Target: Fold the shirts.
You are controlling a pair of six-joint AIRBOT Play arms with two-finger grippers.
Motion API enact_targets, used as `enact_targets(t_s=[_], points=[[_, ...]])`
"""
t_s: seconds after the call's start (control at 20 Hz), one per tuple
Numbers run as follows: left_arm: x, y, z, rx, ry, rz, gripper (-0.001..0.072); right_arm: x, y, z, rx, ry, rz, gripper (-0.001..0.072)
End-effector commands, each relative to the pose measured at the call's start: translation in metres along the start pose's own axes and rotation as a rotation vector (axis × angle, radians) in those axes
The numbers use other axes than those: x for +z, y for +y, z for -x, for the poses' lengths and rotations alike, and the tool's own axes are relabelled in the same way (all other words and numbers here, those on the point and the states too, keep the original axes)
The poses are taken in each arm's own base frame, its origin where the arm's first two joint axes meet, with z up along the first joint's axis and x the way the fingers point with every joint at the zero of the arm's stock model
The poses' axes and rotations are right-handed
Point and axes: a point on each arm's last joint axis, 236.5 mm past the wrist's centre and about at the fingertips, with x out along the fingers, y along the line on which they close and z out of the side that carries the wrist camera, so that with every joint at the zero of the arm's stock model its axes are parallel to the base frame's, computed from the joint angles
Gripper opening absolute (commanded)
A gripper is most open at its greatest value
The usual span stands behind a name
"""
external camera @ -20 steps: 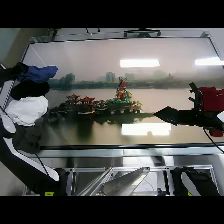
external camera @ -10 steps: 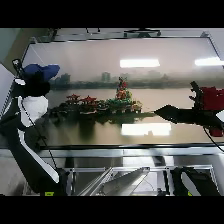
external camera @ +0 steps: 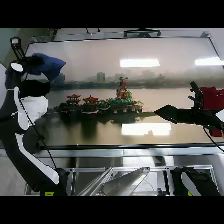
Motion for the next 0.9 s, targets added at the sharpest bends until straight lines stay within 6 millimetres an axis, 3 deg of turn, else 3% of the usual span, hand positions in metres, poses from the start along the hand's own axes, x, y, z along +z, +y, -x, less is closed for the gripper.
enact_targets(t_s=[0.0, 0.1, 0.2, 0.4, 0.6, 0.65, 0.75, 0.85], points=[[0.052, -0.083, 0.066, -0.171, 0.031, -0.069, 0.0026, -0.001, 0.000, 0.000, 0.001, 0.003, 0.000, 0.0521], [0.048, -0.149, 0.114, -0.326, 0.155, -0.090, 0.0026, 0.000, 0.000, 0.000, 0.001, 0.002, 0.000, 0.0520], [0.027, -0.210, 0.162, -0.467, 0.306, -0.121, 0.0024, -0.001, 0.000, -0.001, 0.001, 0.004, -0.002, 0.0519], [-0.063, -0.312, 0.229, -0.655, 0.604, -0.128, 0.0018, -0.017, 0.003, -0.001, 0.020, 0.075, 0.022, 0.0519], [-0.154, -0.394, 0.264, -0.743, 0.730, -0.170, 0.0018, -0.021, 0.004, 0.000, 0.025, 0.090, 0.053, 0.0521], [-0.175, -0.407, 0.272, -0.763, 0.768, -0.191, 0.0131, -0.021, 0.004, 0.000, 0.025, 0.091, 0.053, 0.0521], [-0.192, -0.417, 0.283, -0.780, 0.815, -0.205, 0.0677, -0.021, 0.005, 0.000, 0.026, 0.092, 0.053, 0.0522], [-0.181, -0.411, 0.292, -0.768, 0.855, -0.184, 0.0720, -0.022, 0.005, 0.000, 0.029, 0.098, 0.062, 0.0522]])
